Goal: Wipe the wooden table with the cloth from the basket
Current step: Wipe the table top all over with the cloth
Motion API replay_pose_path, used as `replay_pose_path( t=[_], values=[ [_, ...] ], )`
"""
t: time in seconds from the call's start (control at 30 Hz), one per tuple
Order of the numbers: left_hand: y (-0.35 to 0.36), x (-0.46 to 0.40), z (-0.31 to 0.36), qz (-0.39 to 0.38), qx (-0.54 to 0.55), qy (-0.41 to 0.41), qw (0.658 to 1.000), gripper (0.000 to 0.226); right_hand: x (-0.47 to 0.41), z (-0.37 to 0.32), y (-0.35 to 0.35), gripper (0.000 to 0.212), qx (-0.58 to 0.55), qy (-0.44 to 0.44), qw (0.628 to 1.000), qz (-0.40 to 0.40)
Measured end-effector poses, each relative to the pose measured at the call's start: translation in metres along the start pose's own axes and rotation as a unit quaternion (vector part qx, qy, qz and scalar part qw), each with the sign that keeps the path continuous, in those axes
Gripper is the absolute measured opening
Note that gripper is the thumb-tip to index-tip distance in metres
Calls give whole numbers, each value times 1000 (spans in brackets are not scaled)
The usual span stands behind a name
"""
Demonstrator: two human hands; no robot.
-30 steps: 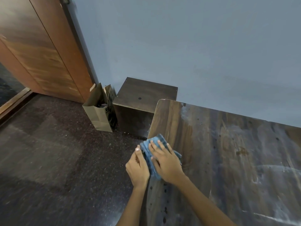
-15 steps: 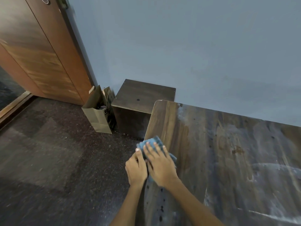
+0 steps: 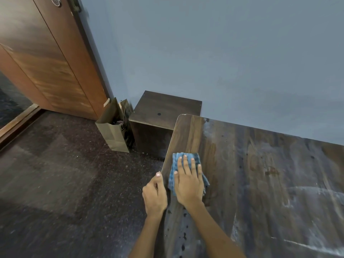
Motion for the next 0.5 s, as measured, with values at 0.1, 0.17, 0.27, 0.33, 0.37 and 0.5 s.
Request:
replay_pose_path(
  t=[0.1, 0.17, 0.27, 0.33, 0.37, 0.5],
  values=[
    [0, -1, -3, 12, 18, 18, 1000, 66, 16, -9, 6, 49, 21, -105, 994, -13],
    [-1, -2, -3, 21, 22, 22, 999, 68, 36, -8, 8, 47, 27, -174, 984, -22],
    [-2, -1, -4, 14, 25, 19, 999, 60, 66, 11, 2, 51, 39, -213, 976, -37],
    [-2, -1, -6, 13, 22, 15, 1000, 53, 67, 38, -3, 52, 45, -194, 980, -24],
    [-2, 0, -6, 14, 22, 14, 1000, 54, 61, 53, -7, 51, 48, -170, 984, -8],
    [-4, 2, -9, 18, 17, 8, 1000, 58, 12, 83, -14, 56, 47, -11, 999, 9]
  ],
)
Point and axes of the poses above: each hand's wrist, its own x-axis away from the middle knuckle, its own y-axis out of the palm, z = x × y, the point moved 6 cm from there along -x, towards the middle knuckle, and after that the axes turned 2 degrees about y, right-handed, at the moved point
